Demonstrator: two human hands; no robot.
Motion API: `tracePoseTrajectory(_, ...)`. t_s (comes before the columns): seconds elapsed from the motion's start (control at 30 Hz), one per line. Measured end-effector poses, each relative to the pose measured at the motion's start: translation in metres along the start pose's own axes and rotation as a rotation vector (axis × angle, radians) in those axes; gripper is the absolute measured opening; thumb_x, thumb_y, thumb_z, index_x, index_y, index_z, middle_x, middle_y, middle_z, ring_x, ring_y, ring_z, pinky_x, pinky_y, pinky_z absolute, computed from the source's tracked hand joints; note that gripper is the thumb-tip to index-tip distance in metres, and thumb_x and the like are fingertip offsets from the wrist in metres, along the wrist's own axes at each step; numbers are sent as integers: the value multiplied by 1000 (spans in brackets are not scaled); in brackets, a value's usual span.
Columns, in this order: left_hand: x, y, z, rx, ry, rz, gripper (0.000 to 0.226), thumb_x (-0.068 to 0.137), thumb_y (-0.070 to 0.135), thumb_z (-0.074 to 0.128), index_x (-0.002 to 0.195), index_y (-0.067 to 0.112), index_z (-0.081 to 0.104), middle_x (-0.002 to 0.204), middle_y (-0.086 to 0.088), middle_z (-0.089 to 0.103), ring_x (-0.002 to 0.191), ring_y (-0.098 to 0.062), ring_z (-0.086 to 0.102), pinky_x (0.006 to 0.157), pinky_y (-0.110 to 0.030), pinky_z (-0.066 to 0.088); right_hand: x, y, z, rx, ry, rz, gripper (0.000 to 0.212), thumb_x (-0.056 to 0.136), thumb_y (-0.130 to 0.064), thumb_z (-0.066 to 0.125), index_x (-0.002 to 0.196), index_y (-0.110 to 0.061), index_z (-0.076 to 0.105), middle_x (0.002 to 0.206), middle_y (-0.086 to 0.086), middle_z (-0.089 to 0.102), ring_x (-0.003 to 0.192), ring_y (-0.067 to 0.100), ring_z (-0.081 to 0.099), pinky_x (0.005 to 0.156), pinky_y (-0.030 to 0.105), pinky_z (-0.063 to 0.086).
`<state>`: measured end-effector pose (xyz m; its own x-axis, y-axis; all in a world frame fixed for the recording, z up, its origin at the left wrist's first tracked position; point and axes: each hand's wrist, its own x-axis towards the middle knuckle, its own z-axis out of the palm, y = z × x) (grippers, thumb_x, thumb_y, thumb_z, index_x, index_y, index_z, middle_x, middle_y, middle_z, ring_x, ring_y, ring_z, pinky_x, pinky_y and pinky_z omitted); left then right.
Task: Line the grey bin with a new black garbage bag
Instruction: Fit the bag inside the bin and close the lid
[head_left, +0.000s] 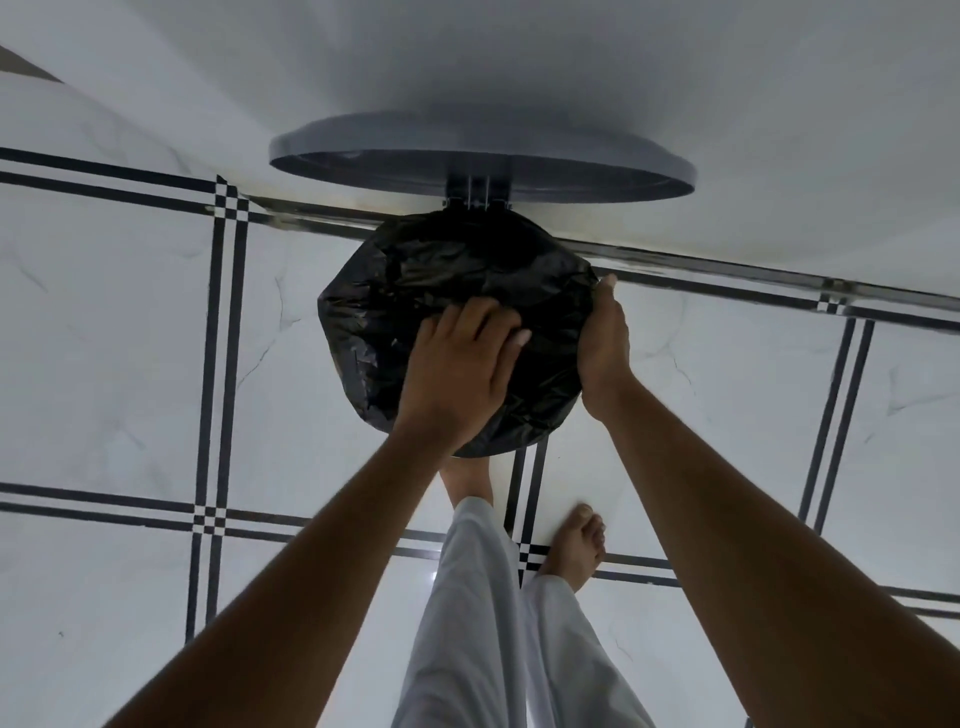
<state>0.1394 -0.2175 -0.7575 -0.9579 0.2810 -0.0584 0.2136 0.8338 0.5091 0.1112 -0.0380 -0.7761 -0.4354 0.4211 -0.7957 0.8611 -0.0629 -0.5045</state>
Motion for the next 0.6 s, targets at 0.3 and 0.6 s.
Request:
tracePoseTrajectory(0.3, 19, -69, 79, 6, -642, -349, 110, 91, 93, 46, 176, 38, 4, 186, -4, 9, 170, -35, 11, 137, -60, 9, 2, 11, 18, -75, 119, -78, 87, 107, -79, 9, 159, -28, 56, 154, 4, 64, 145, 30, 57, 126, 57, 41)
tracePoseTrajectory(0.6, -1, -33, 52, -46, -181, -150, 27, 111, 21, 52, 130, 11, 69, 135, -14, 63, 115, -38, 65, 92, -47, 60, -2, 7, 17, -94, 111, -64, 85, 109, -77, 10, 162, -26, 53, 159, 5, 61, 150, 32, 53, 128, 55, 39)
